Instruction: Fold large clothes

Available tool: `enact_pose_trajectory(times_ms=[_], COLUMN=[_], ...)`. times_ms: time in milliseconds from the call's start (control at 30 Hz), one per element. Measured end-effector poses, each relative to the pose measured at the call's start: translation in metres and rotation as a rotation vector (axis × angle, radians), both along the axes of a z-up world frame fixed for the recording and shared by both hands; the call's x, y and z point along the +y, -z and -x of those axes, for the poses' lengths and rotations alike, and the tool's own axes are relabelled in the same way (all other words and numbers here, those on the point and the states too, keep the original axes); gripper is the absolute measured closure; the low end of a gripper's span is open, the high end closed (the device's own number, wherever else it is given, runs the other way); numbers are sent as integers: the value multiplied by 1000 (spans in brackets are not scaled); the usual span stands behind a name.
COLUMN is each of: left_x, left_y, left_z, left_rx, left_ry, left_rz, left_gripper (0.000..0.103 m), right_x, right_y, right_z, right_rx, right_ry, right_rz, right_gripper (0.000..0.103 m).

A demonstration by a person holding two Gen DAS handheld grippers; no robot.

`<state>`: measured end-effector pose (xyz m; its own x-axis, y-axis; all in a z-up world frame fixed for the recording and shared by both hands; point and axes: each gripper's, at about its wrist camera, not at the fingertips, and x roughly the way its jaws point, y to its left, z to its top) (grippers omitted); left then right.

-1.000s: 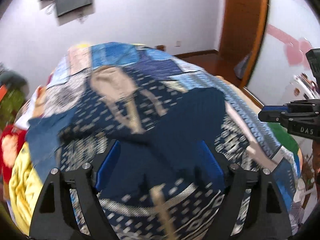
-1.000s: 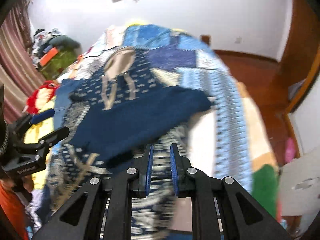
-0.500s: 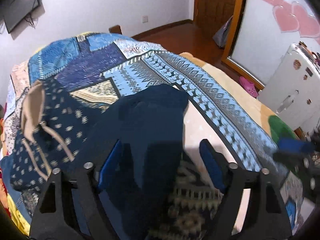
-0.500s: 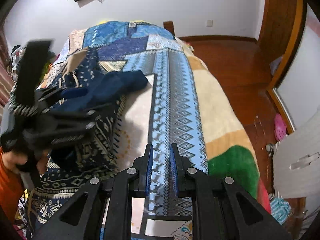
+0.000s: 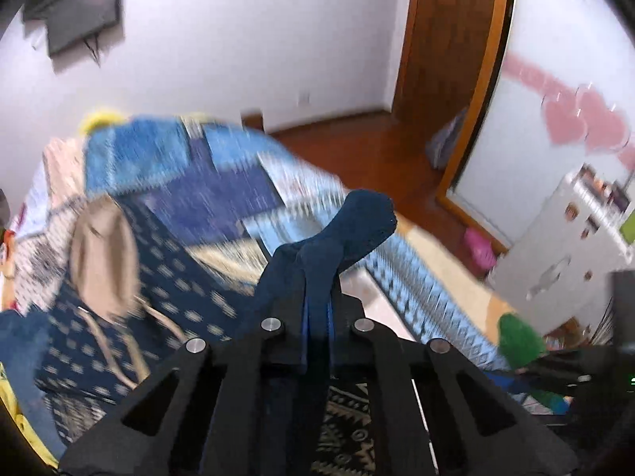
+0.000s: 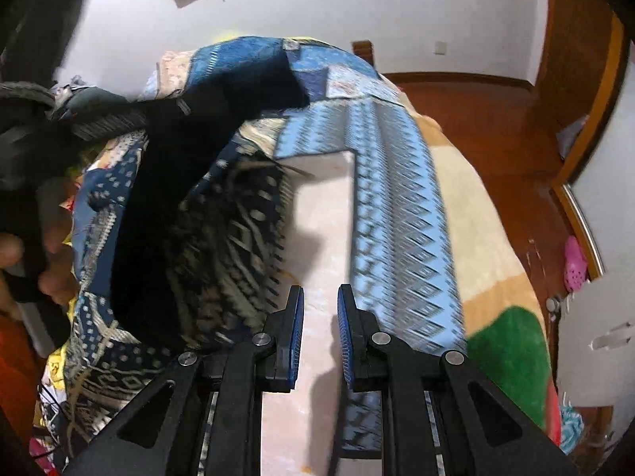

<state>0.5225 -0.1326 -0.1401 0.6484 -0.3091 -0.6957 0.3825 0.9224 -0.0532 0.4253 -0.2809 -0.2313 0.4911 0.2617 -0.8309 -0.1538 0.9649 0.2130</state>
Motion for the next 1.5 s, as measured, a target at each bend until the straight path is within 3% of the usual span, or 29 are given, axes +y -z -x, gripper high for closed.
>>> enact_pose_trajectory(times_ms=[167, 267, 367, 533, 633, 733, 867, 933, 967, 1000, 1033, 1133, 1233, 1367, 1500], left_x=[70, 120, 165, 235, 276, 305, 322, 327, 328, 331, 333, 338, 340, 348, 354], left_y=[-61, -78, -73, -29, 16, 66, 120, 136, 144, 151, 156, 164, 164, 161, 144], left_z=[25, 40, 55, 76, 86, 91, 104, 112, 116, 121, 125, 135, 145, 158, 168], left_rx=[-157, -225, -243, -174, -59, 76, 185, 218, 229, 234, 237, 250, 243, 264, 251], left_ry=[-87, -156, -212, -296, -343, -365, -387, -393, -399, -412, -422, -450, -509, -554, -561], left_rz=[47, 56, 31, -19, -23, 15, 69, 90, 104, 114, 119, 130, 16, -121, -165], left_gripper=[97, 97, 97, 97, 97, 97, 97, 95, 93, 91, 88, 82, 41, 37, 37], right_x=[28, 51, 73, 93, 100, 100, 99, 98, 99, 98, 94, 76, 58, 50, 59], right_y=[-11, -13, -6, 21, 36, 45, 47, 48, 49, 50, 52, 59, 59, 56, 40], right_z=[-11, -19, -26, -34, -35, -38, -40, -39, -41, -39, -37, -33, -34, -35, -30], right_rx=[-18, -34, -41, -21, -16, -3, 14, 13, 6, -13, -53, -12, 38, 80, 43], right_ry=[-36, -52, -65, -61, -57, -49, -27, -14, 2, 39, 74, 61, 77, 77, 45], right_rz=[-10, 51, 132, 267, 343, 355, 347, 372, 410, 484, 554, 450, 330, 244, 237], right_gripper=[90, 90, 90, 90, 90, 90, 88, 81, 54, 12, 0, 0, 0, 0, 0])
